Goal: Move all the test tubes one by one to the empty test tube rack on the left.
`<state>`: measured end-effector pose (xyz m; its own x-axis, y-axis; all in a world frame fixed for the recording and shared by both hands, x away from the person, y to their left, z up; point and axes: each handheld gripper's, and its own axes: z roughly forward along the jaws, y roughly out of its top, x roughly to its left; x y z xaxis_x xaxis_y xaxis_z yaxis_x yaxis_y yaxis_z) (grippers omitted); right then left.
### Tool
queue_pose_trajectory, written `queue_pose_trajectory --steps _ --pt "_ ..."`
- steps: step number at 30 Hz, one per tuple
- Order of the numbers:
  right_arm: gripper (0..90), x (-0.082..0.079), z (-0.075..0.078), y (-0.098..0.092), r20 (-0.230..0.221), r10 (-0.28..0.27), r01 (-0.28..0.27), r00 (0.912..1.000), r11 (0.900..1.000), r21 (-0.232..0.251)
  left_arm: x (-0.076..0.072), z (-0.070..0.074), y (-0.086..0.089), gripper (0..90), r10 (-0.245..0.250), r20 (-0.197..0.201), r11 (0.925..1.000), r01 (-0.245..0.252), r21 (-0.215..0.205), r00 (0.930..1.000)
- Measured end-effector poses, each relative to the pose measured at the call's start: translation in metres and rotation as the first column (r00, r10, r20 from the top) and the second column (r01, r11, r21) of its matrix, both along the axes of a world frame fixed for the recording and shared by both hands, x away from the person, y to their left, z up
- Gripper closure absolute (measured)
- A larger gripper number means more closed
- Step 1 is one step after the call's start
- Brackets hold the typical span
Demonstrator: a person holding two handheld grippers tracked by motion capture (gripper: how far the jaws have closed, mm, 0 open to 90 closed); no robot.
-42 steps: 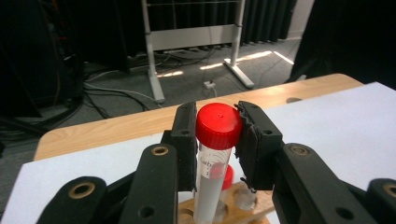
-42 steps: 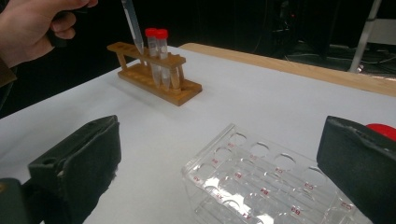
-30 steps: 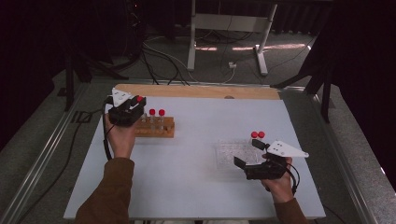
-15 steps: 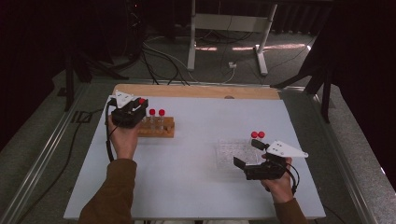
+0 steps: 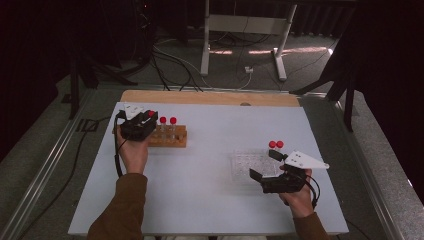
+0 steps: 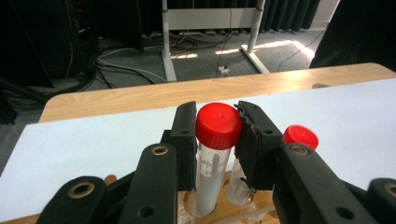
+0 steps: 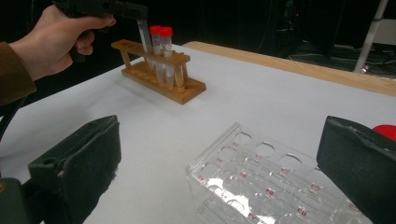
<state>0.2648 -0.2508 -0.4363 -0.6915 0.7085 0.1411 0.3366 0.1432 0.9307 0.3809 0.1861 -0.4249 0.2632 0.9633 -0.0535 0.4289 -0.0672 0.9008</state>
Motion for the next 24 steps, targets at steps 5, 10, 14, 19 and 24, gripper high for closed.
queue_pose_trajectory --steps 5,10,14,19,24 --pt "0.0 0.0 0.0 0.0 0.0 0.001 -0.001 1.0 1.0 0.0 0.0 -0.005 0.001 70.6 0.001 -0.015 1.0 -0.001 0.006 0.9999" --pt "0.0 0.0 -0.001 0.0 0.001 0.001 -0.001 1.0 1.0 -0.002 0.001 -0.01 0.001 70.4 0.002 -0.033 0.9999 -0.002 0.01 0.9994" --pt "0.0 0.0 -0.001 0.0 0.001 0.002 -0.002 1.0 1.0 -0.001 0.0 -0.015 0.003 70.3 0.006 -0.041 1.0 -0.006 0.008 0.9991" --pt "0.0 0.0 -0.001 0.0 -0.002 0.001 -0.001 1.0 1.0 -0.001 0.0 -0.02 0.004 70.3 0.012 -0.049 0.9999 -0.012 0.006 0.9987" --pt "0.0 0.0 -0.001 0.0 0.0 0.001 -0.001 1.0 1.0 0.0 -0.001 -0.024 0.004 69.9 0.01 -0.054 0.9999 -0.01 0.003 0.9985"
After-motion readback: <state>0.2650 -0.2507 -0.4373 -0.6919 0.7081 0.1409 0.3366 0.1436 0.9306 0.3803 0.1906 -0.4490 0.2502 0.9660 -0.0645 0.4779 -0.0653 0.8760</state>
